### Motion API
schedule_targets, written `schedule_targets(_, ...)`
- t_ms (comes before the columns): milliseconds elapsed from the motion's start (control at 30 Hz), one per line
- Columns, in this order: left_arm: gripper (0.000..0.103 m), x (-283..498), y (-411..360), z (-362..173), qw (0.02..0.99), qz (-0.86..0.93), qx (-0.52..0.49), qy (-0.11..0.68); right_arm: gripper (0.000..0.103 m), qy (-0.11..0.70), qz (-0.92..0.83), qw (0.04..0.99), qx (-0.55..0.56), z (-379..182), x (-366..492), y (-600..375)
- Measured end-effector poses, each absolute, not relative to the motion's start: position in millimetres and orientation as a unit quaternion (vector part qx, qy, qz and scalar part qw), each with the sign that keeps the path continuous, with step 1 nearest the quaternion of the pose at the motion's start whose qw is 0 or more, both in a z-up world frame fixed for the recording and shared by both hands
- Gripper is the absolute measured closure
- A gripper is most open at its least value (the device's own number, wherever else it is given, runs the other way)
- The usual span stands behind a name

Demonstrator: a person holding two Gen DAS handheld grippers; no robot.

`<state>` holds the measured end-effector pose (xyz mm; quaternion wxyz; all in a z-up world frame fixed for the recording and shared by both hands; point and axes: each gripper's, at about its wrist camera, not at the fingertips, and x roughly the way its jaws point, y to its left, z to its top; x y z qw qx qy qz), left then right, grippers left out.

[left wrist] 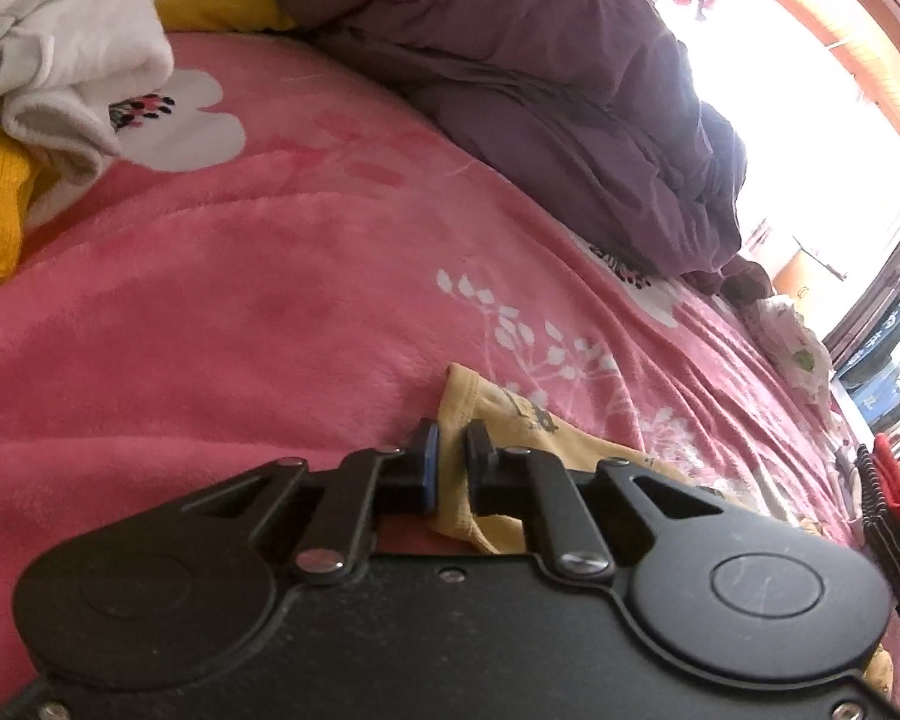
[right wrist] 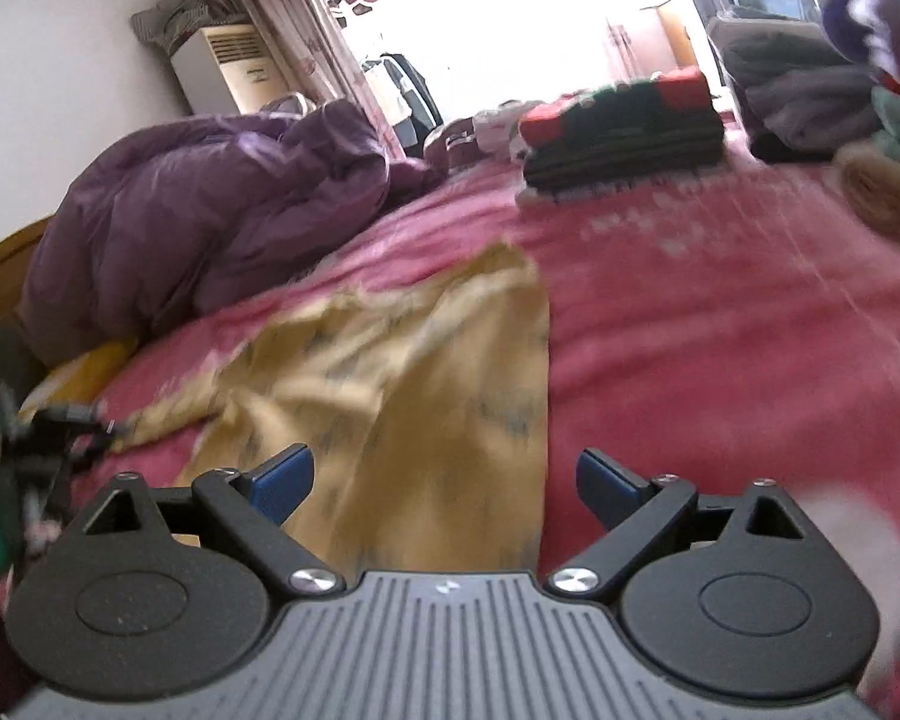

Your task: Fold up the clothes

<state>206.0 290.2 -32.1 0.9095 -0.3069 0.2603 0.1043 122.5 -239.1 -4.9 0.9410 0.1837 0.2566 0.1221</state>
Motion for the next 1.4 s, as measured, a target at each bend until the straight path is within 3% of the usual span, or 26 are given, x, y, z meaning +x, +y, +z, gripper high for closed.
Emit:
schedule_targets(200, 0.095, 209, 293, -32, 0.912, 0.083, -0.302, 0.266, 0.009, 0.270, 0.120, 0.944, 0.150, 13, 233, -244)
schedule_targets(367, 0.100, 207, 290, -24, 0.927, 0.071, -0.261, 0.258, 0.027, 0.316, 0.099, 0.933, 0.140, -4, 297, -253)
schedule_targets(433, 0.101, 205, 289, -20, 0.934, 0.072, -0.244, 0.253, 0.062, 0.326, 0.107, 0.925, 0.162, -15, 310, -258)
schedule_targets(533, 0.101, 200, 293, -15, 0.940, 0.075, -0.229, 0.240, 0.094, 0.323, 0.124, 0.922, 0.176, -19, 317, -257)
schedule_targets(767, 0.101, 176, 315, -8, 0.948, 0.101, -0.216, 0.213, 0.096, 0.294, 0.152, 0.933, 0.138, 7, 333, -232)
schedule_targets(933, 0.100, 174, 322, -15, 0.940, 0.115, -0.207, 0.247, 0.094, 0.320, 0.154, 0.930, 0.092, 13, 352, -206)
schedule_targets(1000, 0.092, 180, 318, -19, 0.935, 0.110, -0.197, 0.274, 0.087, 0.339, 0.134, 0.929, 0.064, 11, 357, -198)
schedule_targets(1067, 0.059, 180, 315, -16, 0.936, 0.120, -0.187, 0.271, 0.081, 0.333, 0.131, 0.931, 0.073, 16, 349, -203)
schedule_targets(1100, 0.051, 179, 313, -14, 0.938, 0.122, -0.184, 0.266, 0.067, 0.326, 0.133, 0.932, 0.087, 20, 341, -210)
schedule_targets(1133, 0.049, 178, 312, -11, 0.940, 0.125, -0.182, 0.261, 0.054, 0.319, 0.132, 0.933, 0.099, 24, 330, -217)
schedule_targets(1167, 0.049, 178, 310, -9, 0.942, 0.127, -0.179, 0.255, 0.051, 0.311, 0.131, 0.935, 0.111, 29, 320, -224)
schedule_targets(1400, 0.045, 174, 258, 11, 0.965, 0.102, -0.102, 0.221, 0.050, 0.304, 0.109, 0.920, 0.224, 20, 205, -270)
